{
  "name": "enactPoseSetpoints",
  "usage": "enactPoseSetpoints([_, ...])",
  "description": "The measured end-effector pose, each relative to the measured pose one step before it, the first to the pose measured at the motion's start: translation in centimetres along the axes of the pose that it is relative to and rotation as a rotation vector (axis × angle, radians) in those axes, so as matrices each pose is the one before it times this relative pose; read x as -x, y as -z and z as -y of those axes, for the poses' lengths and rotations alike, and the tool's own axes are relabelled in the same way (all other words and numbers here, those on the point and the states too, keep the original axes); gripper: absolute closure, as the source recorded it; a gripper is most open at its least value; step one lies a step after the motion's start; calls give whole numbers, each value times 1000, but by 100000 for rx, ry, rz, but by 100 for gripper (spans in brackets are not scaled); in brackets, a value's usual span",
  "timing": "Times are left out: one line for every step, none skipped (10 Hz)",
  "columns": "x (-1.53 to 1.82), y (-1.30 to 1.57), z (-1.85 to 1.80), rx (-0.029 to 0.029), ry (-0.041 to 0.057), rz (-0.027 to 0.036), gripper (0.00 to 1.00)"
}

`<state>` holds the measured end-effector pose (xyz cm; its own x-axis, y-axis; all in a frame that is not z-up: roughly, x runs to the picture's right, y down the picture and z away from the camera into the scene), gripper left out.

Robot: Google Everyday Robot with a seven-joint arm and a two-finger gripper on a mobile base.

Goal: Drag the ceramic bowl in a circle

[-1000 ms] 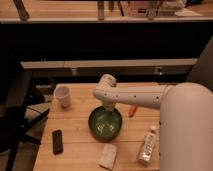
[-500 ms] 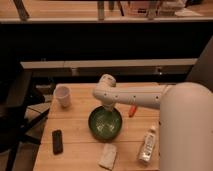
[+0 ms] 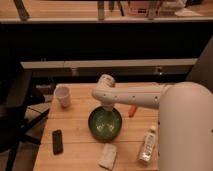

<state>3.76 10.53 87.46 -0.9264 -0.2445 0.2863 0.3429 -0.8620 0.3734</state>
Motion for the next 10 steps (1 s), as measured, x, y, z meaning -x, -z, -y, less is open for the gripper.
enactPoseSetpoints([69,-27,-20,-40,541,-177,99])
enactPoseSetpoints([33,-16,-28,-38,441,-277,99])
enactPoseSetpoints([97,-20,-1,-25,477,-115,99])
enactPoseSetpoints([-11,36,-36,187,350,-5,99])
enactPoseSetpoints([-133,11,56,-20,765,-145,99])
enactPoseSetpoints([-112,46,20,9,650,-289,99])
enactPoseSetpoints([-6,-9,1,39,230,-1,99])
enactPoseSetpoints([-75,10,1,77,715,-60,99])
enactPoseSetpoints([-102,58,4,220,752,-12,99])
enactPoseSetpoints([-44,-1,34,48,484,25,99])
